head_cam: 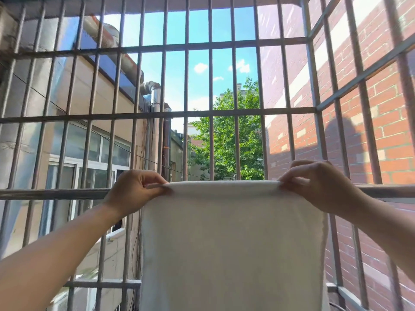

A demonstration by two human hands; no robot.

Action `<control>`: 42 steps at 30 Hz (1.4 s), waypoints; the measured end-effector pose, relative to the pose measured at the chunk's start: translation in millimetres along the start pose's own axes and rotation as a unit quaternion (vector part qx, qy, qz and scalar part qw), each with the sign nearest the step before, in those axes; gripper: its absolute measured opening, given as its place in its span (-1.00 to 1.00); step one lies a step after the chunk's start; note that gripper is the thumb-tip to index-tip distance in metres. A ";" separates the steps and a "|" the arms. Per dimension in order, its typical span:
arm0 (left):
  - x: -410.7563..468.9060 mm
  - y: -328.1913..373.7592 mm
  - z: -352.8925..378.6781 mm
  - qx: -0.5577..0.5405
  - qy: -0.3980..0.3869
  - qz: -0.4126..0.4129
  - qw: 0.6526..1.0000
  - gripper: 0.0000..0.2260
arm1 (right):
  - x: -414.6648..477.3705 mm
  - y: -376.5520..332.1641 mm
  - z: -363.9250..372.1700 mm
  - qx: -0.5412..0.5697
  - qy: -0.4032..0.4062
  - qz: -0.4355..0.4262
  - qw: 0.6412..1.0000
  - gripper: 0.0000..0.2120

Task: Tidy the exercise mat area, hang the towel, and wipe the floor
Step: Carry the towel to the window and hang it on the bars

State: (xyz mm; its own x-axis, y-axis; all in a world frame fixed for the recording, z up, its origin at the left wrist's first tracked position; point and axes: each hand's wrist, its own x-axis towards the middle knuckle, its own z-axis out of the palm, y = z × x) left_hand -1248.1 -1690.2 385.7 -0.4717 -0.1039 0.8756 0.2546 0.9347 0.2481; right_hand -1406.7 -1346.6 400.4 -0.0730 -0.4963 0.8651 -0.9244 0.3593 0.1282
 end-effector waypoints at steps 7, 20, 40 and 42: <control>60.4 15.9 5.0 0.012 0.041 -0.050 0.998 -0.88 | 61.0 29.2 0.3 0.005 -0.005 0.124 0.992 -0.89; 36.6 38.5 20.7 -0.048 -0.111 -0.020 0.992 -0.87 | 49.6 13.8 -3.6 0.162 -0.195 0.156 0.955 -0.82; 5.8 21.9 3.0 0.188 -0.200 0.046 0.960 -0.44 | -6.8 -8.3 -21.9 -0.089 -0.197 0.124 0.968 -0.79; 2.5 32.1 4.2 0.192 -0.187 0.057 0.962 -0.44 | -5.3 -19.3 -20.3 -0.098 -0.178 0.111 0.973 -0.58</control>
State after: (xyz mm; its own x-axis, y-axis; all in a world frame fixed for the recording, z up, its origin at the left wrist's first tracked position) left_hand -1244.7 -1659.0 394.2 -0.7486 0.0696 0.6594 0.0268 0.9968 -0.0747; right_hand -1380.9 -1334.8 403.1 -0.4192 -0.6196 0.6636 -0.7849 0.6146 0.0780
